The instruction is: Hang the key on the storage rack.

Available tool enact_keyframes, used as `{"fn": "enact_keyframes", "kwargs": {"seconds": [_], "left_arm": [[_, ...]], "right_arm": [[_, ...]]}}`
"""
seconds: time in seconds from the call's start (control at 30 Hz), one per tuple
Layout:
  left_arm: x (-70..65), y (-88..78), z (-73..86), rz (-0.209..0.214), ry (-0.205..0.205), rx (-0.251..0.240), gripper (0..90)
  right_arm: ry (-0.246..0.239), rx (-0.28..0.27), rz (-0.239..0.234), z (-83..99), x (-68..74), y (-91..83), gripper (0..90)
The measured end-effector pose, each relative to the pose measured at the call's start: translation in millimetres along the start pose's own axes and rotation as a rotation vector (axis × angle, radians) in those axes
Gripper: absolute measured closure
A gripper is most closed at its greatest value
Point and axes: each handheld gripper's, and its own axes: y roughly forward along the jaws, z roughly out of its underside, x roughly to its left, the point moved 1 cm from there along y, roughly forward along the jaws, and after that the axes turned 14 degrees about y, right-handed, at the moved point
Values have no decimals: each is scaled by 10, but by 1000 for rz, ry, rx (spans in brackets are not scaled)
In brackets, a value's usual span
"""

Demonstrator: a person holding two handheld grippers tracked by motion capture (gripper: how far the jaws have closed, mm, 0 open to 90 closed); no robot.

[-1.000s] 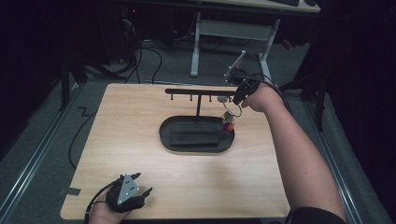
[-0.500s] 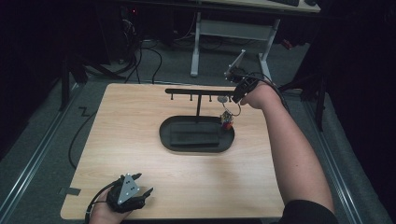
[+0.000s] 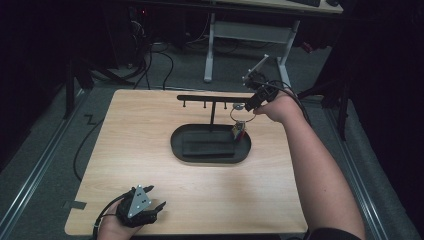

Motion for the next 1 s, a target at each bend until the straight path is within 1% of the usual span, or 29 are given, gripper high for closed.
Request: {"fn": "enact_keyframes", "kwargs": {"seconds": [0.03,0.07,0.1,0.13,0.17,0.3,0.33,0.4,0.43,0.47,0.5,0.53,0.57,0.6,0.7,0.77,0.83,0.87,0.9,0.93,0.97,1.0], "left_arm": [[-6,4,-6,1,-3,-3,341],[-6,4,-6,1,-3,-3,341],[-12,6,-11,2,-2,-1,341],[-15,7,-14,5,2,2,339],[-26,14,-19,7,-1,1,338],[-32,23,-30,19,-23,-22,333],[-31,22,-35,26,-28,-23,332],[-32,28,-41,30,-32,-30,331],[-33,32,-43,30,-34,-31,332],[-33,36,-44,30,-32,-29,332],[-33,36,-44,30,-32,-29,332],[-32,42,-44,32,-35,-29,332],[-32,42,-44,32,-35,-29,332],[-30,46,-44,36,-43,-33,332],[-24,50,-38,35,-46,-37,332],[-20,52,-34,41,-57,-40,332],[-20,55,-31,41,-59,-41,332],[-20,57,-28,44,-59,-40,331],[-20,57,-28,44,-59,-40,331],[-23,59,-25,45,-59,-40,331],[-25,61,-23,46,-59,-38,331],[-27,64,-22,44,-61,-40,331]], "right_arm": [[3,-4,-4,26,-6,-2,507],[3,-4,-4,26,-6,-2,507],[25,-9,-16,67,-6,-3,479],[34,-18,-35,117,-20,-3,454],[54,-25,-49,202,-43,5,425],[72,-42,-79,356,-79,27,376],[61,-49,-87,395,-81,38,356],[26,-75,-69,487,-58,55,340],[23,-82,-70,514,-55,60,335],[25,-94,-77,547,-49,70,334],[25,-94,-77,547,-49,70,334],[42,-115,-79,632,-35,90,356],[46,-115,-83,660,-28,98,368],[52,-117,-87,703,-13,113,362],[53,-150,-100,843,40,161,349],[57,-177,-111,948,74,198,342],[59,-184,-115,984,85,210,337],[56,-217,-129,1103,129,248,307],[56,-217,-129,1103,129,248,307],[47,-251,-143,1234,184,286,300],[42,-265,-145,1286,203,306,297],[31,-290,-140,1380,237,342,296]]}}
